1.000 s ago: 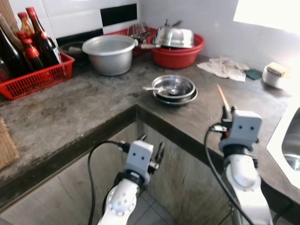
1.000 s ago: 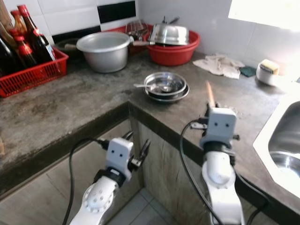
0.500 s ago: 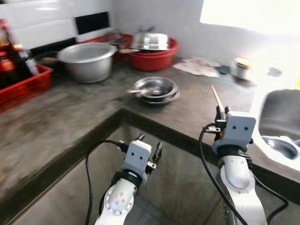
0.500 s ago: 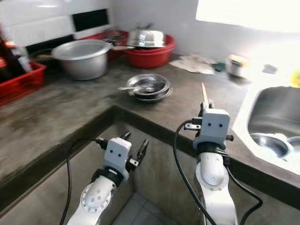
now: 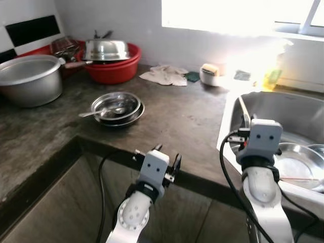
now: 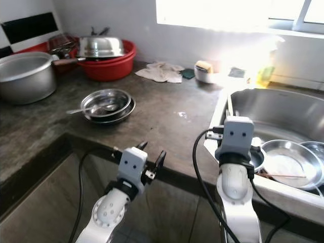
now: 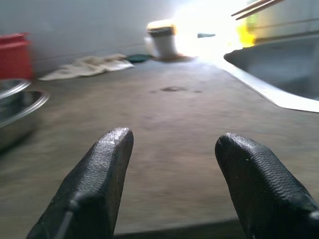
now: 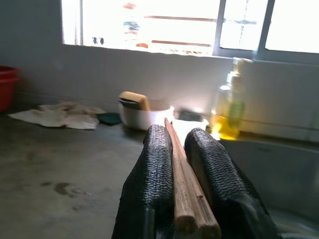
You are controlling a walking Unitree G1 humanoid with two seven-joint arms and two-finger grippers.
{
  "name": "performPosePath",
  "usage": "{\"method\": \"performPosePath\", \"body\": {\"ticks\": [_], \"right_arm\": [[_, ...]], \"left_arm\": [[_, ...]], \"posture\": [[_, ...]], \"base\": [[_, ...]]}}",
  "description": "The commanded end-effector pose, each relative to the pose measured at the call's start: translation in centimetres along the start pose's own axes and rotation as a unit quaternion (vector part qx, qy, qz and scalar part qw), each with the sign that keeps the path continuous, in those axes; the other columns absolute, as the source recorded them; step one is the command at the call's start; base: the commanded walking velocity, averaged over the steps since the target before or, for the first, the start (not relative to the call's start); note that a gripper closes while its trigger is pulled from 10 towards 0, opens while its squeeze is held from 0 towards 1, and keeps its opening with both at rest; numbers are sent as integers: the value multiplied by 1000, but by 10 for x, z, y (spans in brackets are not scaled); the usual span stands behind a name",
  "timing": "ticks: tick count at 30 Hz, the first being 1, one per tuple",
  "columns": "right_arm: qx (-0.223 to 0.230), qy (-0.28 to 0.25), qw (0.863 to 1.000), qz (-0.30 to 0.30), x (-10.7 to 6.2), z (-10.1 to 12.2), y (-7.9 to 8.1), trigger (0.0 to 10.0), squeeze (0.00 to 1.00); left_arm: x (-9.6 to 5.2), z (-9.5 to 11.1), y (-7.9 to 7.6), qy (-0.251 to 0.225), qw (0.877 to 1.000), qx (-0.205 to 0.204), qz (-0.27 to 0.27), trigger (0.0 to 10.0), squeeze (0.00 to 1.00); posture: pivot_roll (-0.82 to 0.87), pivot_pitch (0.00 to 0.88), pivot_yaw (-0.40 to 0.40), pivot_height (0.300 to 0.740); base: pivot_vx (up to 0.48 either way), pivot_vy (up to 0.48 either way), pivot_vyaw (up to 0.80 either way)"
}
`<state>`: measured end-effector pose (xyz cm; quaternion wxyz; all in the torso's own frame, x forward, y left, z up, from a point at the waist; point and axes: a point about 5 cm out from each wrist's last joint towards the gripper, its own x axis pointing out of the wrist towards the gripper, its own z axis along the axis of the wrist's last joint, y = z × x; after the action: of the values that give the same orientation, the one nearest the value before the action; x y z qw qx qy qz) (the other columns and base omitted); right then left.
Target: Kitchen organization
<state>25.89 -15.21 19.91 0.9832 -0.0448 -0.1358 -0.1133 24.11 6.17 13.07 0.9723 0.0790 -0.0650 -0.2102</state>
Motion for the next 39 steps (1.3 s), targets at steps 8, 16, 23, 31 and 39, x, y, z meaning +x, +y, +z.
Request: {"method": "performPosePath", "body": {"ticks": [8, 16, 23, 31, 39], "right_arm": [[-4, 5, 1000, 9, 0, 1, 3, 0, 0], [-20, 24, 999, 13, 5, -3, 3, 6510, 0], [-38, 50, 998, 20, 24, -5, -6, 10000, 0], [-73, 77, 994, 13, 60, -3, -23, 10000, 0], [-99, 161, 982, 17, 86, -19, -31, 10000, 0]], "left_arm": [[-2, -1, 1, 3, 1000, 12, 1, 10000, 0], [0, -3, 3, 9, 1000, 1, 10, 10000, 0], [-2, -4, 0, 9, 1000, 12, 3, 10000, 0], [-1, -4, 1, 14, 1000, 2, 9, 10000, 0], [-4, -4, 2, 16, 1000, 2, 14, 10000, 0]], "posture": [[160, 0, -16, 740], [162, 0, -23, 740], [162, 0, -20, 740], [164, 4, -26, 740], [178, 9, -40, 740]], "base": [[70, -253, -800], [0, -52, -300], [179, -195, 0], [184, -73, 0], [0, 0, 0]]}}
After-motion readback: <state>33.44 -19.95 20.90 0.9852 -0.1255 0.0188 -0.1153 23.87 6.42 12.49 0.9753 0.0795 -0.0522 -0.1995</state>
